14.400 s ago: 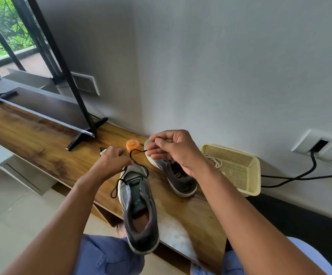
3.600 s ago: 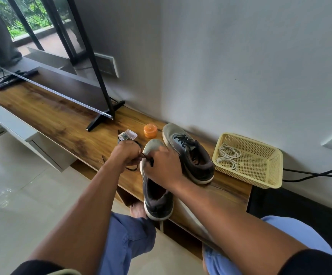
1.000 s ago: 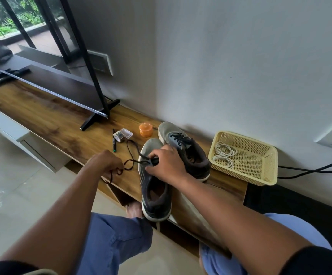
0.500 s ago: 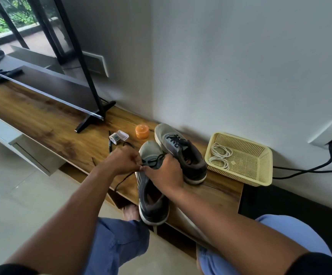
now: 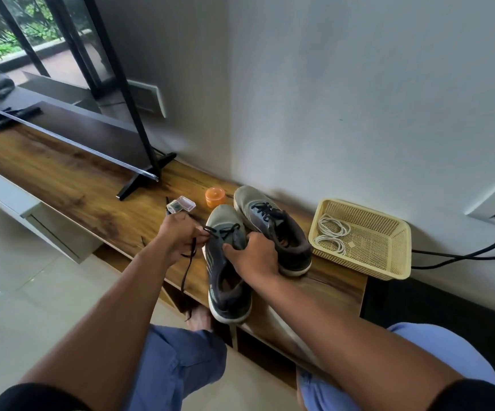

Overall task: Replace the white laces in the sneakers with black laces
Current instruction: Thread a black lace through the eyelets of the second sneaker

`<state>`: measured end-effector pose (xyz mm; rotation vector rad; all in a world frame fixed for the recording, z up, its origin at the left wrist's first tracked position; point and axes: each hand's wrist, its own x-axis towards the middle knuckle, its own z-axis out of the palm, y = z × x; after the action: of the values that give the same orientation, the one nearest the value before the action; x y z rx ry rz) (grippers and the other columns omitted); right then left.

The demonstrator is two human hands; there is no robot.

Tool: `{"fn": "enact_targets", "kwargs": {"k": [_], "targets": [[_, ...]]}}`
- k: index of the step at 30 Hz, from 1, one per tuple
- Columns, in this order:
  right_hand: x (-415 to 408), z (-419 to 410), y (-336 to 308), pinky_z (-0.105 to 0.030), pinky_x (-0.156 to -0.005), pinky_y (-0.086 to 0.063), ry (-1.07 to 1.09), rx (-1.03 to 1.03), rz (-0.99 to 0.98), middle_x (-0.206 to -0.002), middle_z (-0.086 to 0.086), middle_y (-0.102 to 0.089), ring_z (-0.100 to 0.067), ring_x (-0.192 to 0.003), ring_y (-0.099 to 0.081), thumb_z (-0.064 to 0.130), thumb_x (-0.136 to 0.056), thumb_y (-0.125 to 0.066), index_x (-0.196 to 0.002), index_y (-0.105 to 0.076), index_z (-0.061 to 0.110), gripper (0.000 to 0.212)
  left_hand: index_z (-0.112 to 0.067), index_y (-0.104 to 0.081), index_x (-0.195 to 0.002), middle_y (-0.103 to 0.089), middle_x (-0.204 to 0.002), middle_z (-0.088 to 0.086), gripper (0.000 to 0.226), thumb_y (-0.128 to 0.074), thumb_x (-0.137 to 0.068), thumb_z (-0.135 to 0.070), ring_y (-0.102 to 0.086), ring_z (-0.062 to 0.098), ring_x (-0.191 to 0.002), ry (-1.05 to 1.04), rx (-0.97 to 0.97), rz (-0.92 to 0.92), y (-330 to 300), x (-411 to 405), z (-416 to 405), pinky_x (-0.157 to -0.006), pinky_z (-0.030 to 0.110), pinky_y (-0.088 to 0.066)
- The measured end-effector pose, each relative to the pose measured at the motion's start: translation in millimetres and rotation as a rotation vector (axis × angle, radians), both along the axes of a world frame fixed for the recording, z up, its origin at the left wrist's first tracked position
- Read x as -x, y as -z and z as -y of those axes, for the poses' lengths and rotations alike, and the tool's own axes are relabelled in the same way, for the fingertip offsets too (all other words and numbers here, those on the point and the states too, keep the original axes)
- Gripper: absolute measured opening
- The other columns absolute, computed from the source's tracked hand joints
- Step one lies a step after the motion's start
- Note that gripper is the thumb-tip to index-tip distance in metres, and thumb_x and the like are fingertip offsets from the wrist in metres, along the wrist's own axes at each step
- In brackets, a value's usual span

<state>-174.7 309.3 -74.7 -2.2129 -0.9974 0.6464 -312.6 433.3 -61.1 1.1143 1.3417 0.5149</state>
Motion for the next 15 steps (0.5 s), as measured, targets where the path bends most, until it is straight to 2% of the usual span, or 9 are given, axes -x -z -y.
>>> {"fn": "enact_targets", "kwargs": {"k": [2,5,7,9,11,13,15], "targets": [[-0.5,-0.3,0.1,-0.033,-0.069,-0.046,0.001,0.001,-0.001,-0.097,-0.004,-0.072,-0.031,-0.096,-0.07,0.059,-0.082,-0.073,-0.096,-0.066,0.015,0.046,0.007,-0.057,-0.114,-0.076,-0.104,0.029,0.021,-0.041,-0.1,0.009,-0.078,0.035,-0.094,-0.061,0.153,0.157,-7.0,0.6,0.5,-0.085,0.046,-0.062],[-0.3,-1.0,-0.1,-0.032,-0.069,-0.047,0.002,0.006,0.0,-0.096,-0.004,-0.072,-0.03,-0.095,-0.071,0.058,-0.08,-0.074,-0.095,-0.067,0.016,0.046,0.01,-0.051,-0.113,-0.07,-0.113,0.033,0.021,-0.031,-0.106,0.008,-0.072,0.041,-0.101,-0.204,0.327,0.367,-17.7,7.0,0.6,-0.104,0.053,-0.052],[1.9,-2.2,-0.3,-0.031,-0.068,-0.048,-0.01,0.01,0.003,-0.096,-0.003,-0.073,-0.029,-0.093,-0.071,0.059,-0.078,-0.075,-0.094,-0.068,0.017,0.047,0.012,-0.047,-0.115,-0.069,-0.107,0.035,0.02,-0.029,-0.108,0.007,-0.07,0.043,-0.102,-0.325,0.402,0.454,-20.5,11.2,-0.2,-0.107,0.056,-0.048],[4.6,-1.9,-1.3,-0.032,-0.067,-0.049,-0.033,0.0,0.019,-0.094,-0.001,-0.072,-0.028,-0.091,-0.071,0.059,-0.077,-0.075,-0.094,-0.067,0.018,0.045,0.01,-0.045,-0.122,-0.069,-0.102,0.033,0.021,-0.032,-0.107,0.007,-0.069,0.044,-0.109,-0.371,0.416,0.443,-22.3,11.1,0.7,-0.104,0.056,-0.049],[6.8,0.1,0.2,-0.033,-0.066,-0.053,-0.064,-0.021,0.047,-0.092,0.001,-0.072,-0.026,-0.088,-0.072,0.056,-0.08,-0.072,-0.094,-0.065,0.02,0.039,0.009,-0.051,-0.118,-0.07,-0.101,0.028,0.019,-0.041,-0.103,0.004,-0.072,0.041,-0.104,-0.323,0.361,0.311,-25.2,10.5,3.4,-0.096,0.052,-0.056],[7.9,2.8,1.8,-0.034,-0.067,-0.054,-0.086,-0.045,0.087,-0.094,0.001,-0.071,-0.026,-0.09,-0.071,0.053,-0.083,-0.069,-0.1,-0.063,0.022,0.036,0.005,-0.062,-0.108,-0.075,-0.09,0.021,0.017,-0.055,-0.095,-0.005,-0.077,0.034,-0.084,-0.211,0.217,0.005,-24.5,10.8,4.9,-0.082,0.049,-0.064],[7.8,4.7,1.8,-0.034,-0.069,-0.052,-0.106,-0.077,0.13,-0.102,-0.001,-0.069,-0.028,-0.094,-0.07,0.052,-0.084,-0.067,-0.113,-0.06,0.025,0.04,-0.003,-0.067,-0.101,-0.077,-0.078,0.014,0.022,-0.063,-0.088,-0.021,-0.076,0.028,-0.069,-0.13,0.078,-0.238,-21.0,9.9,6.6,-0.072,0.044,-0.066]]}}
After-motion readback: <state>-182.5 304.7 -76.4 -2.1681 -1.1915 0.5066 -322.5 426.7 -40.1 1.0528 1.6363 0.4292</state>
